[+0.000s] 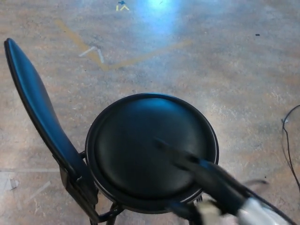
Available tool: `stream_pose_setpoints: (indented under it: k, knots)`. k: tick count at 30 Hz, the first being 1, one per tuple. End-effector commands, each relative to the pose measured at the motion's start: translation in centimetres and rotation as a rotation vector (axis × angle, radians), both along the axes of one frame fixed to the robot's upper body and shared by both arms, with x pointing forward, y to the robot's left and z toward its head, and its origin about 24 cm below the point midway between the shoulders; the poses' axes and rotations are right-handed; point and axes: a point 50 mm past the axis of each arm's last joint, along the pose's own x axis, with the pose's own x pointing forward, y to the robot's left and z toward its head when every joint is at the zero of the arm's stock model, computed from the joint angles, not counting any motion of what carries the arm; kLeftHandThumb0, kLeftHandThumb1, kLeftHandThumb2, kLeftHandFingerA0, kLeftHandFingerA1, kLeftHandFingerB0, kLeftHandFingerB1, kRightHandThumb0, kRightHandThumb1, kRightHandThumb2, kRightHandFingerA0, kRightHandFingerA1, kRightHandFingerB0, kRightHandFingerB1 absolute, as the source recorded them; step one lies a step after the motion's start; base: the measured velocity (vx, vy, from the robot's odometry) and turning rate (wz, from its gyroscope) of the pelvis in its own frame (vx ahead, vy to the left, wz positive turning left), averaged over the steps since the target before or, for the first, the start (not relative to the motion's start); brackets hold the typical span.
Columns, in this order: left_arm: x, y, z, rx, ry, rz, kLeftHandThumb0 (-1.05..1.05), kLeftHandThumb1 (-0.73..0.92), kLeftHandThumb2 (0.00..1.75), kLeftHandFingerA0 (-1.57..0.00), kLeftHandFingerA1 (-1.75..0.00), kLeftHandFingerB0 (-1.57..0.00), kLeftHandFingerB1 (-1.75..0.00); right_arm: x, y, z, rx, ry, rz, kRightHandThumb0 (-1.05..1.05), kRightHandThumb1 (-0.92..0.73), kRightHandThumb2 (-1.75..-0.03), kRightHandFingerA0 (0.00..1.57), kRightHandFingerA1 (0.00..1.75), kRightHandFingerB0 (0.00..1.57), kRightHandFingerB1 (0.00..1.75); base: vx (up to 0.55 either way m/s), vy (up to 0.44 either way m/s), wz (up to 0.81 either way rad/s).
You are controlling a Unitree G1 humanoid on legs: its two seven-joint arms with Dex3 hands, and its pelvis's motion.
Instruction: Use the right hand to rotate the back of the chair to its left.
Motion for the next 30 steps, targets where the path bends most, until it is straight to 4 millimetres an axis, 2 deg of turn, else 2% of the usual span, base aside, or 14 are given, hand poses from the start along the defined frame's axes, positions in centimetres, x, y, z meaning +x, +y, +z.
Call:
stream_pose_setpoints:
  k: [1, 4, 5, 7, 8, 10, 11, 12, 13, 14, 15, 17, 21, 30]
  knots:
    - [-0.8, 0.2, -0.2, 0.010, 0.039, -0.020, -0.47, 0.73, 0.61, -0.65, -0.53, -0.61, -0.46, -4.2, -10.2, -4.4, 0.049, -0.013, -0.563, -0.88, -0.76, -1.03, 0.00, 0.07, 0.00, 0.03, 0.00, 0.000, 0.00]
    - [-0.8, 0.2, -0.2, 0.010, 0.039, -0.020, -0.47, 0.73, 0.61, -0.65, -0.53, -0.61, -0.46, -4.2, -10.3, -4.4, 0.050, -0.018, -0.564, -0.88, -0.76, -1.03, 0.00, 0.07, 0.00, 0.03, 0.00, 0.000, 0.00]
    - [-0.9, -0.1, -0.3, 0.015, 0.046, -0.039, -0.50, 0.73, 0.62, -0.66, -0.50, -0.63, -0.46, -4.5, -11.5, -6.4, 0.036, 0.048, -0.681, -0.74, -0.74, -1.05, 0.00, 0.19, 0.00, 0.16, 0.00, 0.000, 0.00]
    - [-1.2, -0.5, -0.5, 0.025, 0.064, -0.067, -0.47, 0.74, 0.62, -0.65, -0.50, -0.61, -0.45, -5.7, -13.3, -10.2, -0.014, 0.214, -0.895, -0.73, -0.71, -0.92, 0.00, 0.13, 0.00, 0.11, 0.00, 0.000, 0.00]
    - [-1.2, -0.6, -0.6, 0.024, 0.068, -0.059, -0.47, 0.74, 0.62, -0.64, -0.49, -0.61, -0.45, -6.0, -13.5, -11.1, -0.027, 0.267, -0.932, -0.73, -0.73, -1.05, 0.00, 0.20, 0.00, 0.18, 0.00, 0.000, 0.00]
    - [-1.3, -0.5, -0.6, 0.022, 0.072, -0.049, -0.47, 0.74, 0.62, -0.64, -0.49, -0.61, -0.45, -6.4, -13.6, -12.0, -0.035, 0.307, -0.961, -0.73, -0.73, -1.05, 0.00, 0.20, 0.00, 0.18, 0.00, 0.000, 0.00]
    - [-1.3, -0.5, -0.6, 0.022, 0.070, -0.042, -0.47, 0.74, 0.62, -0.65, -0.50, -0.61, -0.45, -6.6, -13.7, -12.4, -0.047, 0.339, -0.979, -0.70, -0.90, -0.68, 0.00, 0.19, 0.00, 0.19, 0.00, 0.000, 0.00]
    - [-1.3, -0.5, -0.6, 0.021, 0.067, -0.033, -0.47, 0.74, 0.62, -0.65, -0.50, -0.61, -0.45, -6.8, -13.8, -13.0, -0.061, 0.378, -1.000, -0.70, -0.90, -0.68, 0.00, 0.19, 0.00, 0.19, 0.00, 0.000, 0.00]
    - [-1.3, -0.5, -0.6, 0.017, 0.065, -0.028, -0.47, 0.74, 0.62, -0.65, -0.50, -0.61, -0.45, -7.0, -13.9, -13.3, -0.064, 0.404, -1.011, -0.75, -0.76, -1.09, 0.00, 0.21, 0.00, 0.19, 0.00, 0.000, 0.00]
    - [-1.3, -0.4, -0.6, 0.019, 0.065, -0.034, -0.47, 0.73, 0.62, -0.65, -0.50, -0.62, -0.45, -7.4, -13.9, -14.0, -0.057, 0.478, -1.027, -0.76, -0.77, -0.99, 0.00, 0.15, 0.00, 0.13, 0.00, 0.000, 0.00]
    - [-1.5, -0.4, -0.6, 0.024, 0.071, -0.046, -0.47, 0.73, 0.62, -0.64, -0.50, -0.61, -0.45, -8.1, -13.8, -14.8, -0.050, 0.563, -1.042, -0.74, -0.82, -1.13, 0.00, 0.20, 0.00, 0.17, 0.00, 0.000, 0.00]
    - [-1.7, -0.4, -0.6, 0.021, 0.077, -0.044, -0.47, 0.73, 0.62, -0.64, -0.50, -0.61, -0.45, -8.7, -13.8, -15.3, -0.045, 0.608, -1.056, -0.74, -0.77, -0.98, 0.00, 0.19, 0.00, 0.14, 0.00, 0.000, 0.00]
    - [-1.6, -0.4, -0.6, 0.028, 0.069, -0.056, -0.46, 0.73, 0.62, -0.67, -0.51, -0.62, -0.46, -9.8, -13.7, -16.1, -0.022, 0.697, -1.088, -0.81, -0.82, -1.13, 0.00, 0.16, 0.00, 0.13, 0.00, 0.000, 0.00]
    - [-1.7, -0.6, -0.7, 0.025, 0.073, -0.045, -0.47, 0.74, 0.62, -0.65, -0.52, -0.62, -0.46, -10.2, -13.7, -16.6, -0.009, 0.766, -1.126, -0.86, -0.82, -1.11, 0.00, 0.12, 0.00, 0.09, 0.00, 0.000, 0.00]
